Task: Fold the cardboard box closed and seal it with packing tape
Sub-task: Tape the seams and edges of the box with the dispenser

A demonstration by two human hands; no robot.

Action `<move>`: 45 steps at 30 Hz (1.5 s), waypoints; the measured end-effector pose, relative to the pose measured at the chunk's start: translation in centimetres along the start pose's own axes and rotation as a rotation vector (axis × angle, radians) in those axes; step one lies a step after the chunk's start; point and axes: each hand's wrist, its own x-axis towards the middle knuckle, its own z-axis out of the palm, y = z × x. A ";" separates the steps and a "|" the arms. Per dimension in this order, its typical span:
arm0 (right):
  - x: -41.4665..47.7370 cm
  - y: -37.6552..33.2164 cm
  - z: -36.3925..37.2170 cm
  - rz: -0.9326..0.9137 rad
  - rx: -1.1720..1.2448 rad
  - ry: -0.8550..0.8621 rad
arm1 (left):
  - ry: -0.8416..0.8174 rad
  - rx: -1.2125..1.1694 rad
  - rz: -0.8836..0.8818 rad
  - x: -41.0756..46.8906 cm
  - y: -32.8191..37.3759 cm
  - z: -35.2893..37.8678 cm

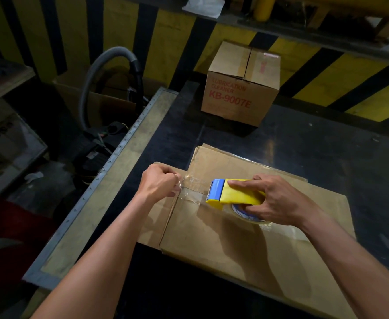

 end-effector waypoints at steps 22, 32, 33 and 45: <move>-0.1 -0.1 0.2 -0.005 -0.031 0.018 | -0.087 -0.085 -0.085 0.8 -0.8 -0.3; -0.1 0.1 0.2 -0.008 -0.012 0.027 | -0.046 0.036 0.004 0.7 -0.2 -0.6; -0.1 0.2 0.2 -0.009 -0.011 0.029 | -0.046 0.047 0.006 0.8 -0.1 -0.6; -0.2 0.4 0.2 -0.016 0.002 0.041 | -0.009 0.097 0.060 -0.1 0.5 -0.7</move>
